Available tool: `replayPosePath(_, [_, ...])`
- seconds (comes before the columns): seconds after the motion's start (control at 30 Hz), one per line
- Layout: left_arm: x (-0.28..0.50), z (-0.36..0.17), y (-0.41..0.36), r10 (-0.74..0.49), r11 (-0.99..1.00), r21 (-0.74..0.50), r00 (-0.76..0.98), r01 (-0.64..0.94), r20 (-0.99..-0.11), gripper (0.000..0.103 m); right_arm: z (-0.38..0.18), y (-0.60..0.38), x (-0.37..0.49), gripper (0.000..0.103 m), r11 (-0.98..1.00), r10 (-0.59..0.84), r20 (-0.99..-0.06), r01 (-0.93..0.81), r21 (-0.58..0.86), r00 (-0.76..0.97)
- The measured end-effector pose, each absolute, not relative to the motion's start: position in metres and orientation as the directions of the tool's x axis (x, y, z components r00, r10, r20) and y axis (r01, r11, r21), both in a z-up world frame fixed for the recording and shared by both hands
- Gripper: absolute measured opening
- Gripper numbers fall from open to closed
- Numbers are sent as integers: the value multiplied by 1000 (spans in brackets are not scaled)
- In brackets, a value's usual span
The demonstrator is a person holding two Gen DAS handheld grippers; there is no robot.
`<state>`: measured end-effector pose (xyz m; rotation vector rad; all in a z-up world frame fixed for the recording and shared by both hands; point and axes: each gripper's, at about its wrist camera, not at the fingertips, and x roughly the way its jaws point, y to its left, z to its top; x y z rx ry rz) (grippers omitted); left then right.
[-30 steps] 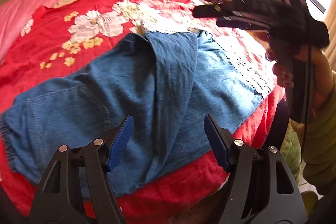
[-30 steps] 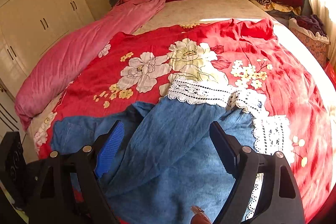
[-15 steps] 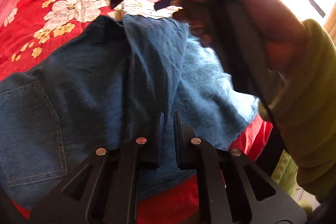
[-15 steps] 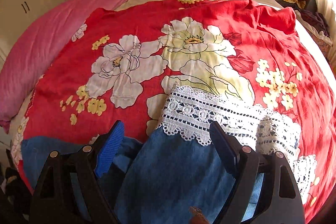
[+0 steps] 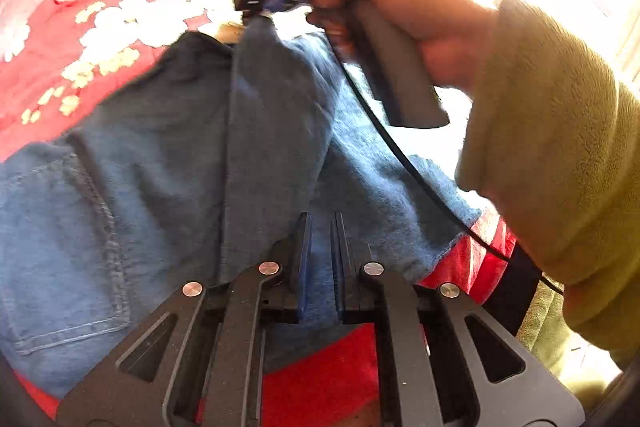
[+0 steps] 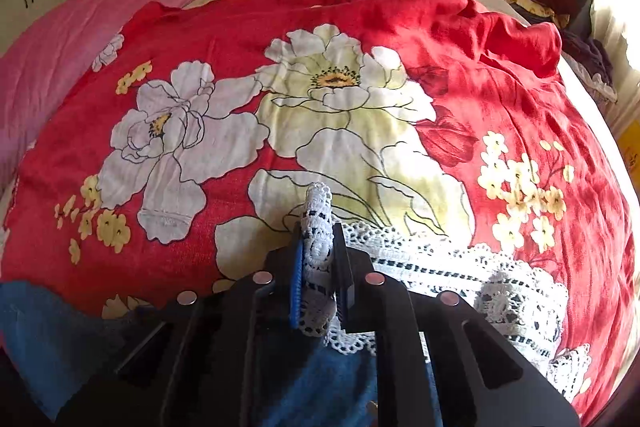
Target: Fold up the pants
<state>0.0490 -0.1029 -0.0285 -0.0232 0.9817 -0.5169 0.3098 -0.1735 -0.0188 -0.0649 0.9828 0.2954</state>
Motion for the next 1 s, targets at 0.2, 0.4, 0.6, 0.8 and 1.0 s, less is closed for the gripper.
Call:
replayPosePath(0.2, [36,-7,-92,-380,897,-163,531,410,-757,39,14,-236,279,10,949,308,-764,-243,202,568])
replayPosePath(0.4, [51,-13,-101,-334,910,-109,552,400,-764,47,35,-283,245,10,938,347,-721,-221,268,600])
replayPosePath(0.6, [67,-27,-105,-303,917,-79,554,391,-776,13,50,-313,210,10,917,393,-677,-214,336,622])
replayPosePath(0.8, [60,-25,-97,-340,903,-105,543,417,-768,0,55,-355,162,10,891,430,-636,-186,414,641])
replayPosePath(1.0, [49,-20,-95,-345,891,-82,547,446,-763,0,32,-384,110,10,887,424,-664,-133,443,615])
